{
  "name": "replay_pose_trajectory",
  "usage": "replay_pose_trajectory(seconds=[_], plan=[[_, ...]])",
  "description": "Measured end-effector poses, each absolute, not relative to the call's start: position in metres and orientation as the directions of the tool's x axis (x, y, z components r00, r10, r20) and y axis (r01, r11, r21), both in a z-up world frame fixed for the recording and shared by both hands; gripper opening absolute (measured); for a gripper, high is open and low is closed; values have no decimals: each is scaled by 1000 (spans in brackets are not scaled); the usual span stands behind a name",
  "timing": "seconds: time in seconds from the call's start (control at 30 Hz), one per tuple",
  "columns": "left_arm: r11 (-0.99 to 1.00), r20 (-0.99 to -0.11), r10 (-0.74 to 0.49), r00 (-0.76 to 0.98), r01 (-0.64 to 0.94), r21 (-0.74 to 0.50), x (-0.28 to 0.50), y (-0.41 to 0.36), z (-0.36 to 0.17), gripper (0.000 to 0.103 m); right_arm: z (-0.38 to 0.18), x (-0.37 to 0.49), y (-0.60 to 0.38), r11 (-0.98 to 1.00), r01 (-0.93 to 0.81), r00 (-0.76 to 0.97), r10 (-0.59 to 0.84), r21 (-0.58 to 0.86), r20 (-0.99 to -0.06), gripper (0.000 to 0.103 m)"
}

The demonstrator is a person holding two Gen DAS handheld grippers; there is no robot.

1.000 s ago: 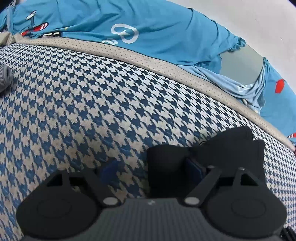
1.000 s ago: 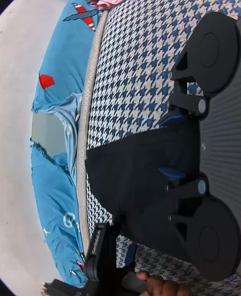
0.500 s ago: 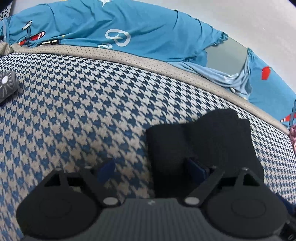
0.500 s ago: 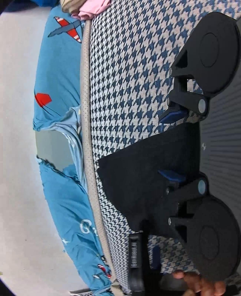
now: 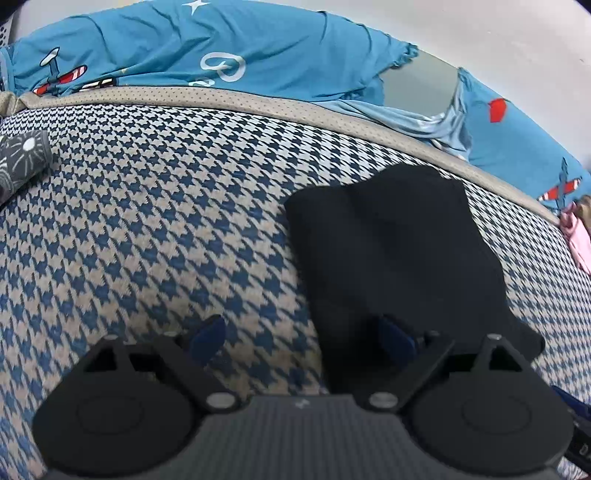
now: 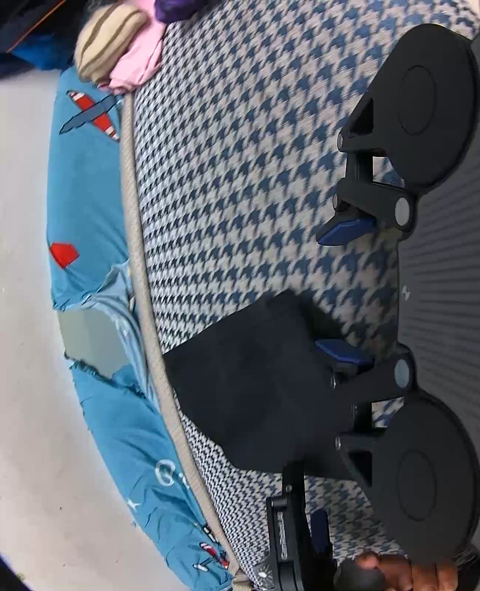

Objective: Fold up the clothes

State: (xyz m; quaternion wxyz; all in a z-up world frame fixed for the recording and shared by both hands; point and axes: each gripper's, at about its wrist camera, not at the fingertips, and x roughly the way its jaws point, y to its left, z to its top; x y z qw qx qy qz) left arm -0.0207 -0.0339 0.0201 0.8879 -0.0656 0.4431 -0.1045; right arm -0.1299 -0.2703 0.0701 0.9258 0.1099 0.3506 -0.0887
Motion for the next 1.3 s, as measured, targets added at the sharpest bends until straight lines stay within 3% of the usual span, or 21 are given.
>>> replay_pose_trajectory(seconds=[0.27,1.3], plan=[[969,-769,-247,590,164,-186,-45,-33,18,91,61,-160,-269,946,285,714,-103,154,-693,57],[970,-766,-237,598,111,-214,-96,-7,21,97,46,-179,-232,979,203,690,-143,1,-709,79]])
